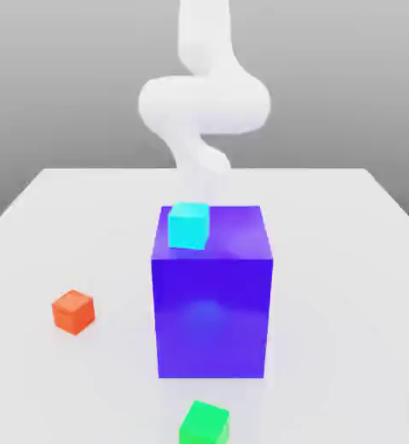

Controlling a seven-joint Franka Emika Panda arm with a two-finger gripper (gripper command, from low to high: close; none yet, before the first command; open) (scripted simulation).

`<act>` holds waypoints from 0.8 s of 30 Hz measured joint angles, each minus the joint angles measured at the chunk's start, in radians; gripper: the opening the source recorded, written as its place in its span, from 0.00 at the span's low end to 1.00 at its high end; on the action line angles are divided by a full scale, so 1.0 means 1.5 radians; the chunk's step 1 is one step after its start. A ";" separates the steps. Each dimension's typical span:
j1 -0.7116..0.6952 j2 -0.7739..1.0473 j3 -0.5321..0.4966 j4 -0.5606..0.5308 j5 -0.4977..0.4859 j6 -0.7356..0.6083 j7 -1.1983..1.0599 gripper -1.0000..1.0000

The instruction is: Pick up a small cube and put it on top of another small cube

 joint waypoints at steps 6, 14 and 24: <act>-0.030 0.146 0.097 0.016 -0.044 0.028 0.115 0.50; -0.040 0.339 0.204 0.037 -0.136 0.060 0.289 0.50; 0.036 0.583 0.246 0.064 -0.243 0.100 0.502 0.50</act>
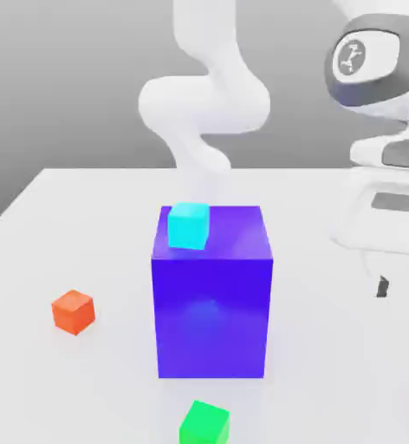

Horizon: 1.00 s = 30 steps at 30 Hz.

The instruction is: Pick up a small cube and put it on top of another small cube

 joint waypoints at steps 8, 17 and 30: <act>0.080 0.169 0.011 0.015 -0.004 0.052 0.115 0.50; 0.140 0.299 -0.039 0.045 -0.056 0.133 0.179 0.00; -0.035 0.131 -0.017 -0.048 0.070 0.068 0.046 0.00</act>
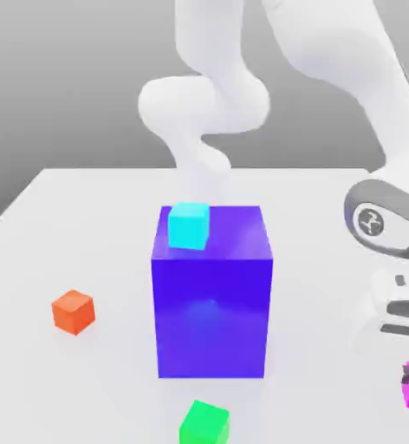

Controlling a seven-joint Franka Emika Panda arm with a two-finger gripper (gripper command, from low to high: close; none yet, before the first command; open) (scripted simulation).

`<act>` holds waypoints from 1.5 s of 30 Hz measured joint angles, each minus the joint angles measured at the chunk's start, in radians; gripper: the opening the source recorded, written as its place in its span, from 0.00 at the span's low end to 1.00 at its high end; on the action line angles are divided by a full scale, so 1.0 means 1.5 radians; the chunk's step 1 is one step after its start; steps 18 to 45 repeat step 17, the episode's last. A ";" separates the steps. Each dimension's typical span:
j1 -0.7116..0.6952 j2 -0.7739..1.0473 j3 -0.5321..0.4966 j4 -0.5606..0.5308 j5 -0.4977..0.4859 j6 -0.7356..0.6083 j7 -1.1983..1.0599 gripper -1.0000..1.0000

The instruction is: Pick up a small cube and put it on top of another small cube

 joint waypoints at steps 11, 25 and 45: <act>-0.164 -0.029 -0.101 -0.092 0.063 0.094 -0.108 1.00; -0.165 -0.026 -0.104 -0.093 0.061 0.098 -0.108 1.00; -0.165 -0.026 -0.104 -0.093 0.061 0.098 -0.108 1.00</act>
